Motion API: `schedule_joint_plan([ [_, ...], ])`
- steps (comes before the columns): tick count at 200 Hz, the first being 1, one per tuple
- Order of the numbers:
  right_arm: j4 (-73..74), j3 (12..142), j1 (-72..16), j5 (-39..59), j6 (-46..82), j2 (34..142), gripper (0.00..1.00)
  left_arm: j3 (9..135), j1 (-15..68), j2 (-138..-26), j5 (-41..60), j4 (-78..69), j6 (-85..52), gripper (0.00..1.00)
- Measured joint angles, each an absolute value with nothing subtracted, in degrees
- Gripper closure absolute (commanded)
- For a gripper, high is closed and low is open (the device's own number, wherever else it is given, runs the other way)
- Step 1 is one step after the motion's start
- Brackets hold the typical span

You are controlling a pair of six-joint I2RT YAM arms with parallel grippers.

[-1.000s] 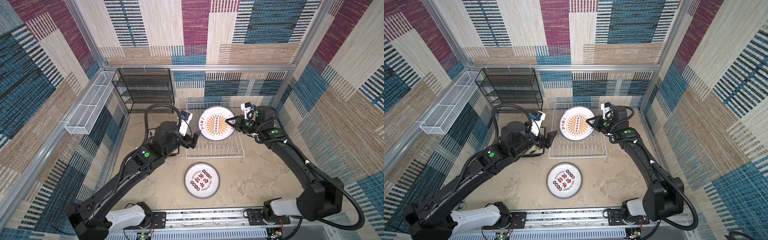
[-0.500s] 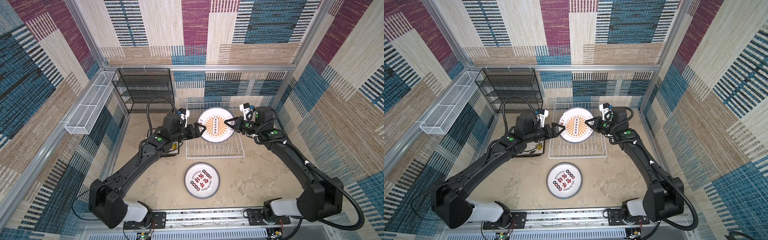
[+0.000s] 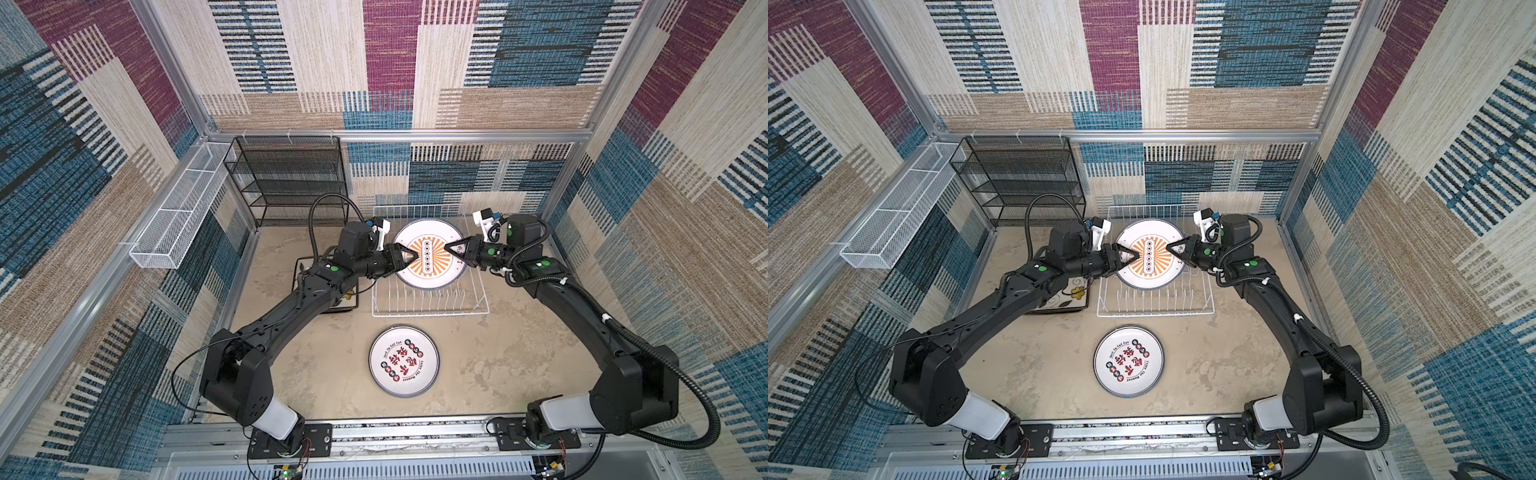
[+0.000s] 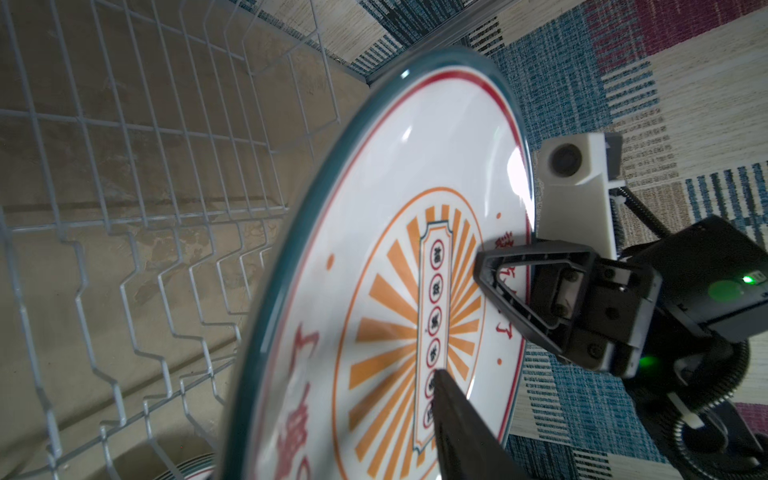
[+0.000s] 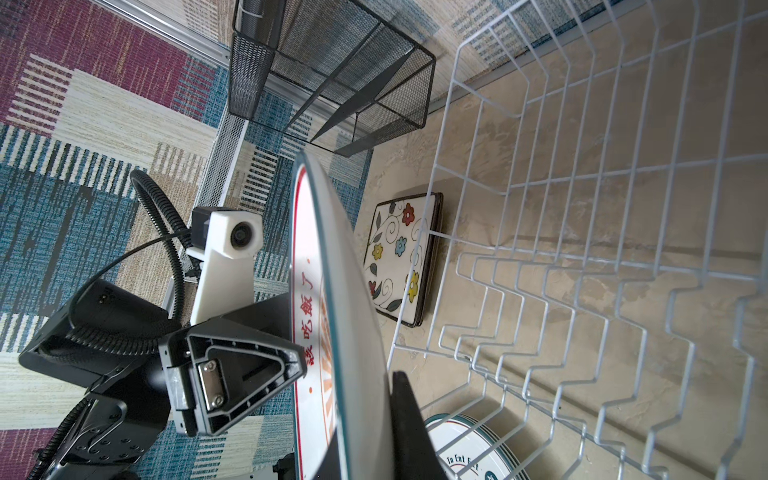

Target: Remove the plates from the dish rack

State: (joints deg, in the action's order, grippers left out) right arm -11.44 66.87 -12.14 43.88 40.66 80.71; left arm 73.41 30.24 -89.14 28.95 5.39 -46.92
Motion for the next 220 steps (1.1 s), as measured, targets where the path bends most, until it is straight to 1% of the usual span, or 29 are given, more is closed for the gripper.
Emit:
schedule_joint_plan([
  [22, -10.6, 66.7, -11.9, 44.4, 40.7, 81.0, 1.0, 73.4, 30.0, -89.3, 29.7, 5.1, -48.6, 0.79],
  [32, -10.3, 66.6, -11.7, 44.6, 41.3, 81.1, 0.96, 73.4, 29.7, -89.3, 30.4, 4.4, -49.7, 0.84],
  [51, -9.6, 66.6, -11.3, 45.0, 41.9, 81.1, 0.93, 73.4, 29.4, -89.0, 31.8, 2.8, -52.2, 0.95],
  [61, -8.9, 66.5, -11.2, 45.4, 42.2, 81.1, 0.88, 73.4, 29.2, -88.7, 31.8, 2.2, -54.0, 1.0],
  [101, -10.0, 66.4, -11.5, 43.8, 41.4, 81.1, 0.69, 73.1, 29.3, -88.2, 31.5, 1.3, -52.8, 1.0],
  [112, -10.8, 66.4, -11.6, 43.6, 40.9, 80.9, 0.58, 72.8, 29.3, -88.1, 31.5, 1.4, -52.2, 1.0],
  [127, -11.3, 66.5, -11.7, 43.2, 39.9, 80.2, 0.48, 72.5, 29.4, -87.7, 31.5, 2.0, -51.5, 1.0],
  [144, -11.8, 67.0, -11.8, 41.9, 38.2, 79.1, 0.29, 72.2, 29.4, -86.5, 31.6, 3.4, -50.6, 1.0],
  [164, -11.8, 67.5, -11.8, 39.8, 35.4, 77.1, 0.14, 71.8, 29.0, -85.0, 31.5, 5.3, -49.6, 1.0],
  [181, -11.8, 67.5, -11.8, 37.8, 32.3, 75.2, 0.06, 71.1, 28.9, -83.1, 31.4, 6.9, -49.3, 1.0],
  [186, -11.9, 67.5, -11.8, 37.3, 31.3, 74.7, 0.0, 70.9, 28.8, -82.6, 31.3, 7.4, -49.1, 1.0],
  [220, -11.9, 67.5, -11.8, 35.4, 23.7, 71.4, 0.0, 69.2, 28.2, -78.0, 30.2, 10.9, -47.8, 1.0],
])
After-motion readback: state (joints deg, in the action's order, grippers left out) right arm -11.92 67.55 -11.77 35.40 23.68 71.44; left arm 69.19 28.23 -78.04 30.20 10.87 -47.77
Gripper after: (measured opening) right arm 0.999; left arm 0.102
